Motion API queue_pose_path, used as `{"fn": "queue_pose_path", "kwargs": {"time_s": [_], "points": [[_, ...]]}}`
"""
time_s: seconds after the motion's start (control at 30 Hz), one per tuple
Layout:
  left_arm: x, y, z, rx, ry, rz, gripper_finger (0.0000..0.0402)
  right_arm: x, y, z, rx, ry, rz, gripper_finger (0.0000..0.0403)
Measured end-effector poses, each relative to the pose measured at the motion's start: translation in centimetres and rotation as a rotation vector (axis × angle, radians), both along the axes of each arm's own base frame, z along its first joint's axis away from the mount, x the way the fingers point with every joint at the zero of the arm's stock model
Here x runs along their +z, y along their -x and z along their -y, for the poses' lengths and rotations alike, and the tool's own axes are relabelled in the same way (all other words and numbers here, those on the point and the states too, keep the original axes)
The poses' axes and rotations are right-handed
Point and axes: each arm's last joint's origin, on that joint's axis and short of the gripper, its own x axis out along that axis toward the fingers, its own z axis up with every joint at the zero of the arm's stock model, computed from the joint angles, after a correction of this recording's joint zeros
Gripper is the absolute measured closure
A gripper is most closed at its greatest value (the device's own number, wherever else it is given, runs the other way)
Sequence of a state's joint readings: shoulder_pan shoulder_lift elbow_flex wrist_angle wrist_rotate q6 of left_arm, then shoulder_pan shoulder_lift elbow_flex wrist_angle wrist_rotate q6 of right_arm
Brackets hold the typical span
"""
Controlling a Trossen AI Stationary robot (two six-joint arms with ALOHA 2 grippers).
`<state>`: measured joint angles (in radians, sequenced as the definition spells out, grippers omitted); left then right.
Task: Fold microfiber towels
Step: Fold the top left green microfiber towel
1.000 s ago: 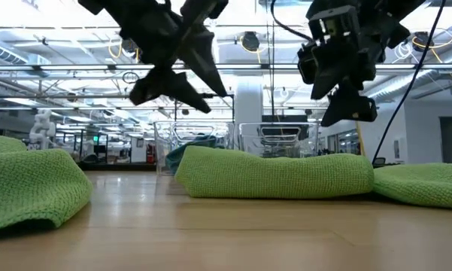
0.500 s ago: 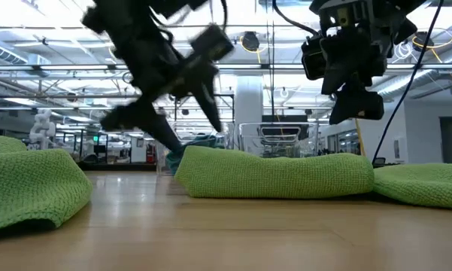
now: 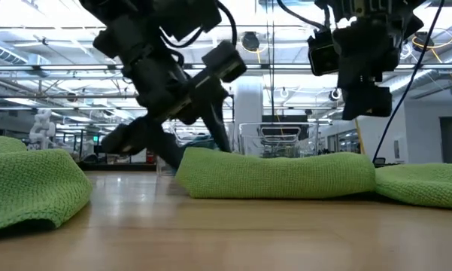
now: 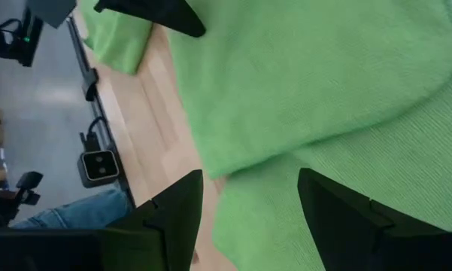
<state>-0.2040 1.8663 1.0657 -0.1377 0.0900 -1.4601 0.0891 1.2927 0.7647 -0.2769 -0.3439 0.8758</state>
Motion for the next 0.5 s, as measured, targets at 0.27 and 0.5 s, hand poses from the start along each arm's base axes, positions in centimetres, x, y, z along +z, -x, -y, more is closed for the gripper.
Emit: {"fn": "queue_pose_path", "kwargs": {"time_s": [0.27, 0.5], "points": [[0.3, 0.4, 2.4, -0.094, -0.05, 0.048, 0.0298, 0.1, -0.1, -0.4, -0.035, -0.019, 0.005, 0.0193], [0.9, 0.9, 6.2, -0.176, -0.18, 0.185, 0.0384, 0.0, -0.7, -1.5, -0.12, 0.013, 0.035, 0.0193]]}}
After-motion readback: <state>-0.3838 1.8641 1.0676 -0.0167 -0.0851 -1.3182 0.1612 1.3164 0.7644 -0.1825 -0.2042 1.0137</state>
